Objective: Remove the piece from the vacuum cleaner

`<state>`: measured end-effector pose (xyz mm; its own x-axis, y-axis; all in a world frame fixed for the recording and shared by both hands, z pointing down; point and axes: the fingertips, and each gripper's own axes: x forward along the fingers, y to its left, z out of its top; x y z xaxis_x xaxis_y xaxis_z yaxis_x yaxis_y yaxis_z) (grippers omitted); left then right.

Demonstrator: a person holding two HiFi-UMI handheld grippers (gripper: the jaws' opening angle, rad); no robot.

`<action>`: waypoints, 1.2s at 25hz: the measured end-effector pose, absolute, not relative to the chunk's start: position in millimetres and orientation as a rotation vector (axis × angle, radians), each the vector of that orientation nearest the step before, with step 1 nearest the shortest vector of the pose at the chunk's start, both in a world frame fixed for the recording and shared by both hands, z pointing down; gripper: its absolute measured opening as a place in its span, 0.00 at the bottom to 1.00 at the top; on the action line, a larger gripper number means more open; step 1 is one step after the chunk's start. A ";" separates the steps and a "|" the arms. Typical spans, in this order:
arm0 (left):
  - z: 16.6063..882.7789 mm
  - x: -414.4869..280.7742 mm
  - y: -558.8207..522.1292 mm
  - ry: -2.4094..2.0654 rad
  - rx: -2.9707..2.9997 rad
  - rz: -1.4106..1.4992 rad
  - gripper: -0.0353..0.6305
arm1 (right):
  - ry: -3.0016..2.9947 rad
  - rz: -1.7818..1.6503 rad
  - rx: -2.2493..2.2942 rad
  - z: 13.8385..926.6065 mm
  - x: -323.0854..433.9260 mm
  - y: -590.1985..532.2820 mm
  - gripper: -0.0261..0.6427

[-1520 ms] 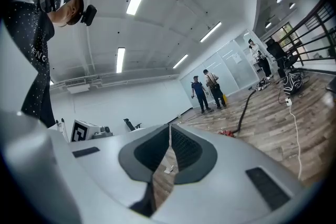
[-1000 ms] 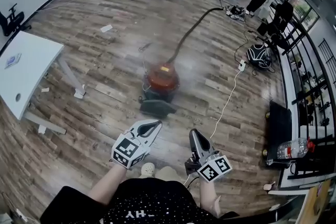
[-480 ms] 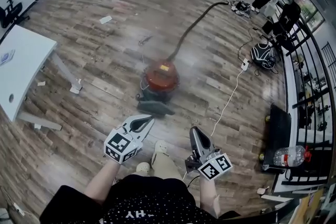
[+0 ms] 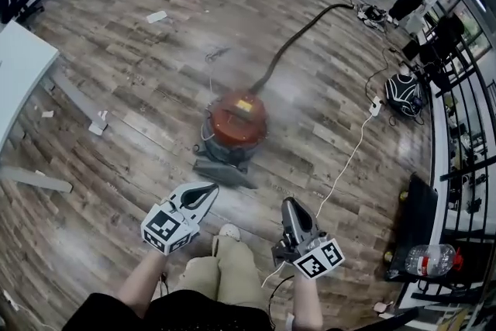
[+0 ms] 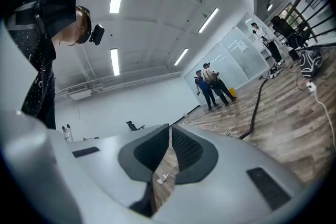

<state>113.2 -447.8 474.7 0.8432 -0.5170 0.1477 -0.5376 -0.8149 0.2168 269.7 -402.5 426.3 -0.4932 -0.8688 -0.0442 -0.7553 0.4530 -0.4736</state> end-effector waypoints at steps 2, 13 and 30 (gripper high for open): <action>507.5 114.4 -461.3 -0.839 2.771 0.122 0.07 | 2.434 -0.578 -1.400 460.3 275.8 -416.5 0.06; 667.1 101.4 -517.1 -1.034 2.756 -0.027 0.07 | 2.481 -0.542 -1.377 657.8 298.1 -462.1 0.06; 807.9 77.7 -573.5 -1.052 3.003 0.089 0.41 | 2.881 -0.315 -1.247 833.2 295.1 -487.5 0.37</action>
